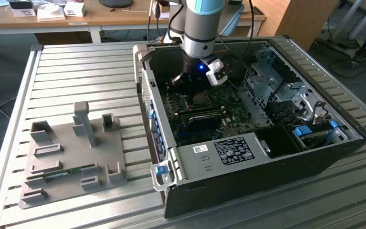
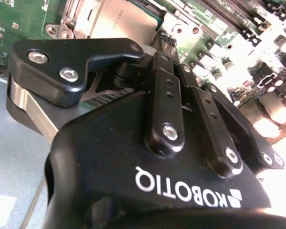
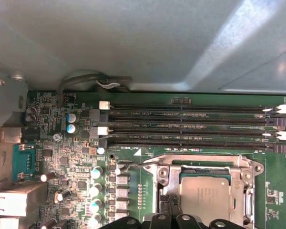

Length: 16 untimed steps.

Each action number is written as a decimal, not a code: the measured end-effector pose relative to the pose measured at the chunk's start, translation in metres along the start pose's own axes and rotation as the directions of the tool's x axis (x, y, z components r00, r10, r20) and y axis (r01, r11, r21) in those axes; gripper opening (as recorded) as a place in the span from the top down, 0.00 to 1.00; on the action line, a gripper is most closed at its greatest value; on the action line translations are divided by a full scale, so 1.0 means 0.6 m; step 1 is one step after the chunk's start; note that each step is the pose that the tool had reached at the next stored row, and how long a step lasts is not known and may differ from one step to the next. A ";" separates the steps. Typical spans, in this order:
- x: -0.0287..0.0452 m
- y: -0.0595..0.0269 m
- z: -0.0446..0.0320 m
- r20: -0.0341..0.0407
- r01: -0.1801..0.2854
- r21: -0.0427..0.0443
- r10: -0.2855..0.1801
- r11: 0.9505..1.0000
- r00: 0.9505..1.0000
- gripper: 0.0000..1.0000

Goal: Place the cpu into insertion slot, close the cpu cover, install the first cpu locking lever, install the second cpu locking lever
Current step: 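Close the cpu cover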

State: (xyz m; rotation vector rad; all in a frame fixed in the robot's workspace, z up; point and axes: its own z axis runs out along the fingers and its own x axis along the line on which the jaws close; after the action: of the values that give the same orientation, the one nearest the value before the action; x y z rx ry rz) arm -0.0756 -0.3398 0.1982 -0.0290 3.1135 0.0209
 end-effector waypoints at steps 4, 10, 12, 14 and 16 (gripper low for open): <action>0.000 0.000 -0.008 -0.001 0.000 0.001 0.000 1.000 1.000 0.89; -0.001 0.000 -0.025 -0.001 0.000 0.001 0.000 1.000 1.000 0.89; -0.001 0.000 -0.032 -0.001 0.000 0.001 0.000 1.000 1.000 0.89; -0.001 0.000 -0.039 -0.001 0.000 0.001 0.000 1.000 1.000 0.89; -0.001 0.000 -0.046 -0.001 0.000 0.001 0.000 1.000 1.000 0.89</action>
State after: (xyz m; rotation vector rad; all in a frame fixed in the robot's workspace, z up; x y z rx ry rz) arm -0.0757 -0.3400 0.2259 -0.0290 3.1143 0.0194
